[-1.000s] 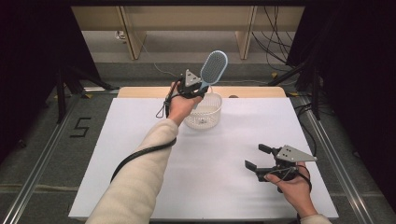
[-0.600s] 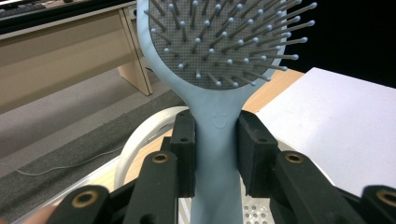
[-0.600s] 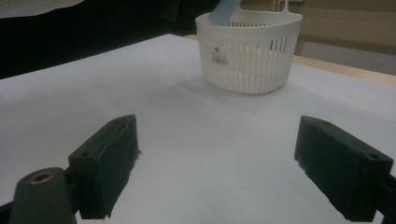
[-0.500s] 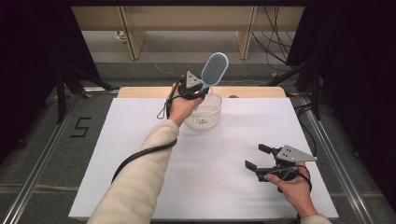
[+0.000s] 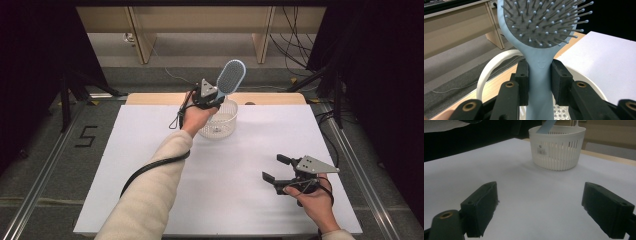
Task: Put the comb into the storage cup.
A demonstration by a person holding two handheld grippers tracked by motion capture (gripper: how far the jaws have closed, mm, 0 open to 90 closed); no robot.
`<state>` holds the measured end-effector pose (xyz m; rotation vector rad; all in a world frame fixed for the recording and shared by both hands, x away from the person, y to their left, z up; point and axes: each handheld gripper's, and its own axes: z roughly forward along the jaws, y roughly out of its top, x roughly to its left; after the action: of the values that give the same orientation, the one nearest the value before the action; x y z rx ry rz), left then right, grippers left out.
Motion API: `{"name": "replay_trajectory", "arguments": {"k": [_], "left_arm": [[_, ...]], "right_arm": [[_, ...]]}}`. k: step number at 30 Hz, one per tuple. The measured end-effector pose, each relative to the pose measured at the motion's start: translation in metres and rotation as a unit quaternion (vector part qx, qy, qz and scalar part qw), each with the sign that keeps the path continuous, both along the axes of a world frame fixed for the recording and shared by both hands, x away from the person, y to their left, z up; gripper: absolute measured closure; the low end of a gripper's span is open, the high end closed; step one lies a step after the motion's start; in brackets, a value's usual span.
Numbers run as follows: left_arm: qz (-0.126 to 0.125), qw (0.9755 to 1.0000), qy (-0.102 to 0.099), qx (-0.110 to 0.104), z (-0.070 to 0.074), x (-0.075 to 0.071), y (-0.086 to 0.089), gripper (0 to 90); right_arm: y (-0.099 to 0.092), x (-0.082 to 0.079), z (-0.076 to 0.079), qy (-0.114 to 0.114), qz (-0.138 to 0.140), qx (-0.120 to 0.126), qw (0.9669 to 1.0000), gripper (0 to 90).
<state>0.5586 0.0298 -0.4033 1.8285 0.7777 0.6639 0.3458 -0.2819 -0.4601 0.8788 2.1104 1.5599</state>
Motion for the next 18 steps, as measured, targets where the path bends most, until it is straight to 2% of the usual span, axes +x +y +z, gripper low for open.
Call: {"name": "replay_trajectory", "arguments": {"k": [18], "left_arm": [[-0.004, 1.0, 0.007, 0.005, -0.006, 0.0006, -0.0012, 69.8]], "right_arm": [[0.0003, 0.0, -0.0001, 0.001, 0.001, -0.001, 1.0, 14.6]]}}
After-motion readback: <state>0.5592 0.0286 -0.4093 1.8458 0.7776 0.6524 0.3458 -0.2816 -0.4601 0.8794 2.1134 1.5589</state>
